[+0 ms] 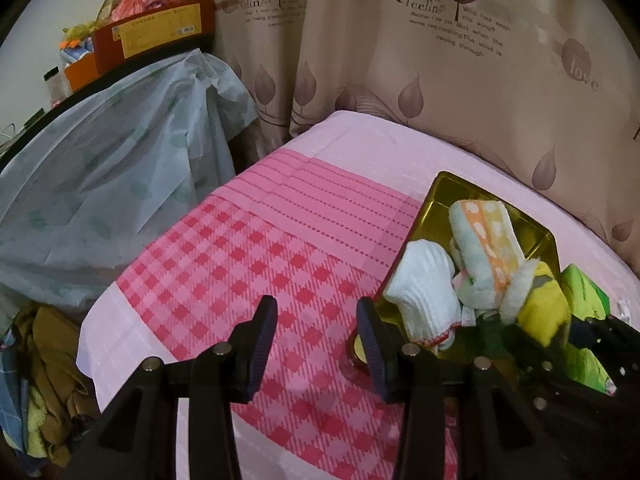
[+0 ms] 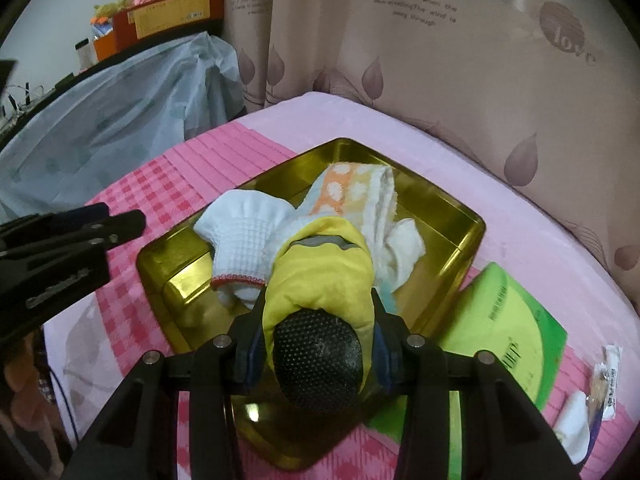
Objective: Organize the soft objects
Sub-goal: 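Lower the yellow plush into the tin and open the right gripper, then grasp the black pouch with purple patch using the right gripper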
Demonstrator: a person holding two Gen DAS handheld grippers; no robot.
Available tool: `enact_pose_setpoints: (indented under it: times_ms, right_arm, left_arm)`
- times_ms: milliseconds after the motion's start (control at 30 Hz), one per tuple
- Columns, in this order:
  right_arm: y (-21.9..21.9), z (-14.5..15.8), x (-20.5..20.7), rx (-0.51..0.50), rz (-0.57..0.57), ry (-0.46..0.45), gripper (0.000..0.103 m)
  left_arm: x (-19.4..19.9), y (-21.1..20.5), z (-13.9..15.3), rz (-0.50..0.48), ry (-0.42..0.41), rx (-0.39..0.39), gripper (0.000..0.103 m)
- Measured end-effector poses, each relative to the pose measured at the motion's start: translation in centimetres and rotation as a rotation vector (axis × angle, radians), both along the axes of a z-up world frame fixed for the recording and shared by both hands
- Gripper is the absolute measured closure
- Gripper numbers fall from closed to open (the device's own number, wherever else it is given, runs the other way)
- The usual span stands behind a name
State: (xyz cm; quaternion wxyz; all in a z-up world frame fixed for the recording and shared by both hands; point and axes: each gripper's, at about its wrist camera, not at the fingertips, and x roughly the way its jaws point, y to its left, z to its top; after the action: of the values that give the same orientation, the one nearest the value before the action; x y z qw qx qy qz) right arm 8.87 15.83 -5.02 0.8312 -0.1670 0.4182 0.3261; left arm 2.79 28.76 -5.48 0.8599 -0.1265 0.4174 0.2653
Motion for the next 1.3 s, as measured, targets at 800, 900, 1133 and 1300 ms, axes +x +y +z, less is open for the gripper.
enact_pose_setpoints:
  times_ms: [800,900,1133,1300]
  right_arm:
    - [-1.3,2.1,-1.5,0.046,-0.018,-0.029,0.038]
    - [-2.5,3.1,-2.2,0.075,-0.024,-0.031,0.032]
    - [-7.6,4.7,-3.5,0.096,-0.076,-0.057,0.032]
    - [-14.4,3.5,-3.2,0.03,-0.197,-0.073,0.032]
  left_arm:
    - [-0.4,1.4,-0.2,0.066,-0.008,-0.022,0.061]
    - [-0.4,1.3,-0.2,0.064,-0.004,-0.02,0.061]
    - [-0.4,1.3,-0.1,0.063,-0.004,-0.016,0.061]
    - [-0.3,1.0,-0.2,0.051,0.009,-0.008,0.061]
